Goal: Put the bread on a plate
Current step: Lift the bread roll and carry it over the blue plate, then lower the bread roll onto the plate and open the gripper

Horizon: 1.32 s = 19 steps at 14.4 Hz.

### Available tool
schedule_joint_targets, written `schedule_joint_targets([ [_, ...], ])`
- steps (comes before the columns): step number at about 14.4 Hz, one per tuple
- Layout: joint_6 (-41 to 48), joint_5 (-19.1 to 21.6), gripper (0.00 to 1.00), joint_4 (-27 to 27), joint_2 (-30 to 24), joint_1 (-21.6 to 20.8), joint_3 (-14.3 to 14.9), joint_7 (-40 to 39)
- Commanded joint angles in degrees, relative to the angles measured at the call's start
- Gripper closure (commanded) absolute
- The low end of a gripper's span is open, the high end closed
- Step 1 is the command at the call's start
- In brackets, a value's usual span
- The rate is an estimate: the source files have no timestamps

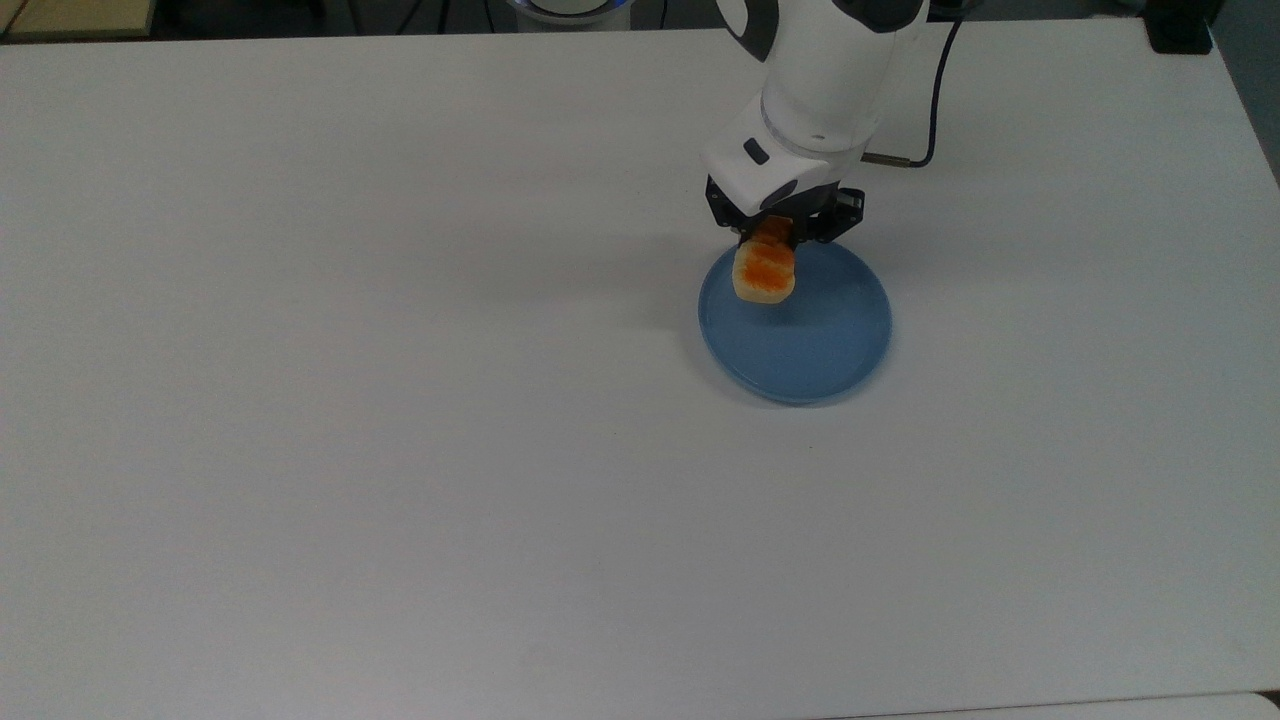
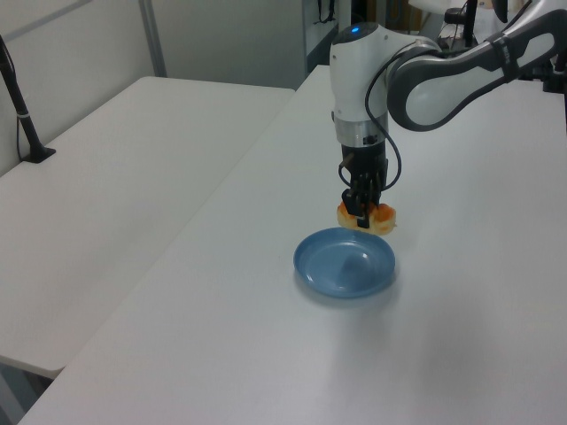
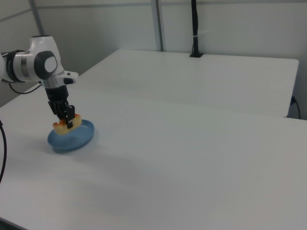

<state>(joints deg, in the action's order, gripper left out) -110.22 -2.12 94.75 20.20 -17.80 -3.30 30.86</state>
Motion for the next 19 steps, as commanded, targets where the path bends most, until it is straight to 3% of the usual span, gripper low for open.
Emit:
schedule_joint_targets([
  [1,-1.6,-1.1,0.56,-1.9,2.8,-1.7,0.5,4.4],
  [7,-6.1,-3.4,0.56,-4.3,7.7,-2.2,0.5,9.0],
  [8,-6.3,-3.3,0.44,-4.4,7.8,-2.2,0.5,9.2],
  [9,-6.4,-3.4,0.27,-4.3,7.8,-2.2,0.5,11.3],
  [11,-6.4,-4.2,0.17,-4.4,8.0,-2.4,0.5,13.3],
  [14,-6.2,-4.3,0.16,-4.4,7.8,-2.9,0.5,13.4],
  [17,-5.2,-4.1,0.14,-4.3,2.1,-0.3,0.8,12.0],
  [19,0.8,-4.0,0.14,-4.4,-3.2,3.2,1.1,5.7],
])
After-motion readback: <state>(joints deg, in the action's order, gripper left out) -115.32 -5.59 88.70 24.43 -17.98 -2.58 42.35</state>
